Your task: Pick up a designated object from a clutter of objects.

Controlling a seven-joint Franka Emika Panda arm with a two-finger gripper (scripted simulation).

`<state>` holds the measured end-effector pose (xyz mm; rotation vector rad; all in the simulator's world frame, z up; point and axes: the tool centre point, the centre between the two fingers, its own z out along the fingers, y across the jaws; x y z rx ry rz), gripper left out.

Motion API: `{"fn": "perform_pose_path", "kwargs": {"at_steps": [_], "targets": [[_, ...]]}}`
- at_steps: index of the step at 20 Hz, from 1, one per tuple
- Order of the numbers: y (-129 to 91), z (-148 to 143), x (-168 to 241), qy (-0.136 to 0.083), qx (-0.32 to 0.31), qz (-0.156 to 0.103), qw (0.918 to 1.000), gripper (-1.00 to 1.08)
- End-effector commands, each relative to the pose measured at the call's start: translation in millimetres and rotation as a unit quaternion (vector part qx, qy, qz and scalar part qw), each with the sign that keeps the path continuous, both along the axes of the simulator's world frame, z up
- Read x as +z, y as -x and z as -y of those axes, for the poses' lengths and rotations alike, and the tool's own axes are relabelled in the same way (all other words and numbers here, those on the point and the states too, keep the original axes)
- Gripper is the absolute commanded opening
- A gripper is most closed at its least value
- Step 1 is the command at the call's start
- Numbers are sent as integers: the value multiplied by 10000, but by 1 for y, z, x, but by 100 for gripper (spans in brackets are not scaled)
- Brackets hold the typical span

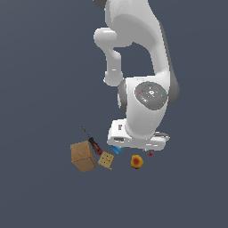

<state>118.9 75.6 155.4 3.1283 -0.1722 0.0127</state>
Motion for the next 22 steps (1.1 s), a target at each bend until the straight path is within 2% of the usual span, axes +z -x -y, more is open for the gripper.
{"fn": "perform_pose_path", "kwargs": {"at_steps": [1,9,22], "targets": [[-7,-9,-20,-14,-66,-6,10000,100],[-16,-29,-61,-40,-194,-31,9998,100],[-17,-33,-84,-44,-216,-43,9997,100]]}}
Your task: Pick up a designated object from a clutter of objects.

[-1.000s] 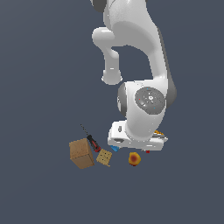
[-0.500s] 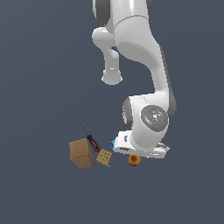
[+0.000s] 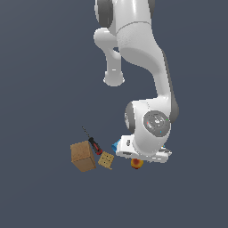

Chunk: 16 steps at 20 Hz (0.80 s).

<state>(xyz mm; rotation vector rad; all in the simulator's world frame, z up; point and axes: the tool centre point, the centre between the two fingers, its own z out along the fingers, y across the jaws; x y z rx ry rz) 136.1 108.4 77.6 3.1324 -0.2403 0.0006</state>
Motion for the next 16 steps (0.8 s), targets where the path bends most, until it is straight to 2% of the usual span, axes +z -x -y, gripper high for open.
{"fn": "perform_pose_path", "kwargs": {"at_steps": [1,7,12,13,16], "targets": [[1,0,-11,1,-2,-5,10000,100],[1,0,-40,0,-5,-3,10000,100],[0,0,-43,0,-7,-2,10000,100],[0,0,-43,0,-7,-2,10000,-100],[0,0,-43,0,-7,-2,10000,-100]]}}
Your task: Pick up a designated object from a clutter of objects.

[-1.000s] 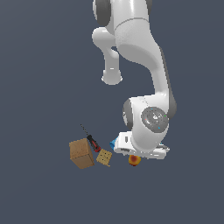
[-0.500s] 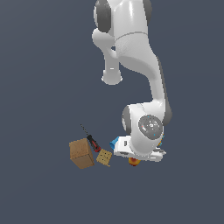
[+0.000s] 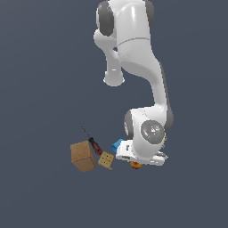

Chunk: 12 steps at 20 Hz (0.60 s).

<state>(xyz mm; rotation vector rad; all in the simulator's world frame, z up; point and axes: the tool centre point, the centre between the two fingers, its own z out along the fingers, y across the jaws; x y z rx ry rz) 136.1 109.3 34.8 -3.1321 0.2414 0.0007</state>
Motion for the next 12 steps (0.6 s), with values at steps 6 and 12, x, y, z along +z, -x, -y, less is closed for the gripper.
{"fn": "perform_pose_path", "kwargs": {"at_steps": [6,12], "targets": [[0,1,0,2,-4,2,10000,-100],[2,2,3,0,0,0,10000,-100]]}}
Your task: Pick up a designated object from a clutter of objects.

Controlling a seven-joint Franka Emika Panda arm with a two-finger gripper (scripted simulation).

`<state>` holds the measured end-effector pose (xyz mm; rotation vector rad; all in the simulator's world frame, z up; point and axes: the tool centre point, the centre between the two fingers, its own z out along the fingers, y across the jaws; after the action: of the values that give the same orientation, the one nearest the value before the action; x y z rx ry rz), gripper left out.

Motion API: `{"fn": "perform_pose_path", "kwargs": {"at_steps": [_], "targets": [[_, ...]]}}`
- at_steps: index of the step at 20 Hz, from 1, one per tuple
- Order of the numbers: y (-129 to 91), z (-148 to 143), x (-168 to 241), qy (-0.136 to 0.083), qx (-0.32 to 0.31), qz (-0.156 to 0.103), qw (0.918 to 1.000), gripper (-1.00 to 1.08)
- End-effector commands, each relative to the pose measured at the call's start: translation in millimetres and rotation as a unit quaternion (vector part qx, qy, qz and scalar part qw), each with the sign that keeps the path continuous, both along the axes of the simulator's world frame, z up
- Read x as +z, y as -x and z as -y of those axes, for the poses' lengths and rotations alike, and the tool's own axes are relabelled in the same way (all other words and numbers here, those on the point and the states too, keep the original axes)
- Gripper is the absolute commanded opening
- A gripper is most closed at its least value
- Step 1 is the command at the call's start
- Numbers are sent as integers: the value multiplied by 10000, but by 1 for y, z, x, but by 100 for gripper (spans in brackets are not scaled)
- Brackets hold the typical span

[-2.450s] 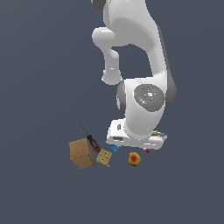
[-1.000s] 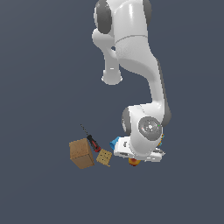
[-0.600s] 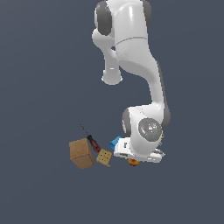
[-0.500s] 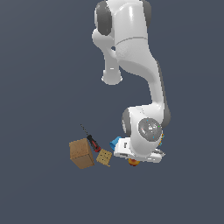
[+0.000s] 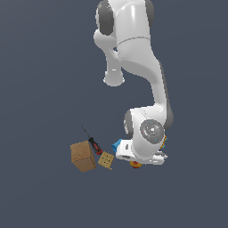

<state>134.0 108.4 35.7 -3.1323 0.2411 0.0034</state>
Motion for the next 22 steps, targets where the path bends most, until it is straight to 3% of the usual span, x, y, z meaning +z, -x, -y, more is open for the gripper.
{"fn": "perform_pose_path", "kwargs": {"at_steps": [1,11,22], "targets": [[2,2,4,-1,-1,8,10000,-100],[26,18,33,-1,-1,8,10000,-100],[80,56,98,0,-3,9,10000,-100]]}}
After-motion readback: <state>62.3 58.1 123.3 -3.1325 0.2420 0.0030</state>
